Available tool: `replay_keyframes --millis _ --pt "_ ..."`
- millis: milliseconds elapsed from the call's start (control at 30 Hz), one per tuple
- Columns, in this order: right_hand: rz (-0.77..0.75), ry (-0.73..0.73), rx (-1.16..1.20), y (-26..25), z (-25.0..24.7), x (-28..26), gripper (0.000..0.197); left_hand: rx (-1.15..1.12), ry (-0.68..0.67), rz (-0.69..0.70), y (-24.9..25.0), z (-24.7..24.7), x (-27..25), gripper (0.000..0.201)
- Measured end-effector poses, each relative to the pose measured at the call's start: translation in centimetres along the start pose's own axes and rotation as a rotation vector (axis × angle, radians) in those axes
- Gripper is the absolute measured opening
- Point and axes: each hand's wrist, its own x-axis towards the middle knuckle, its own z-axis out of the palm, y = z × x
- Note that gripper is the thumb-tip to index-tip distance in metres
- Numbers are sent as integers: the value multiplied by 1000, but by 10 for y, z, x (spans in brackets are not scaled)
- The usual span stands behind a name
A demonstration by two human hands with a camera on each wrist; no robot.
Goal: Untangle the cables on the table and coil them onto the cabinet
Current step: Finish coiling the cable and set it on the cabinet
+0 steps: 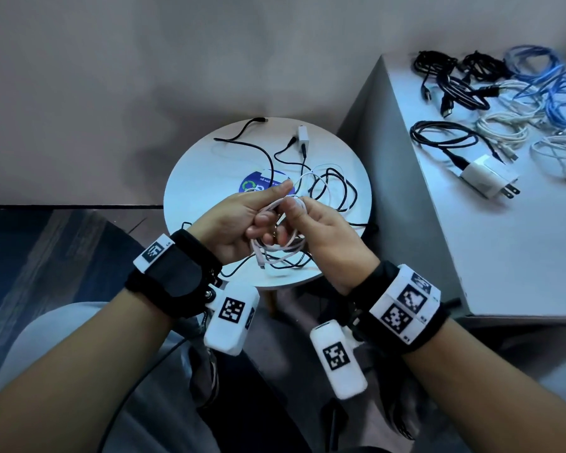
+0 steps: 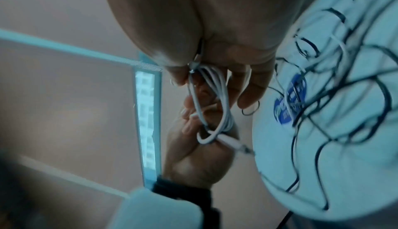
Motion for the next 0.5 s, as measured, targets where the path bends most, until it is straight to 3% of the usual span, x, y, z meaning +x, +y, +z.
replay_keyframes --millis 100,500 --pt "96 26 147 -4 2 -2 32 -58 35 10 4 -1 -2 33" --pt "132 10 40 -17 -3 1 36 -91 1 69 10 -6 -5 22"
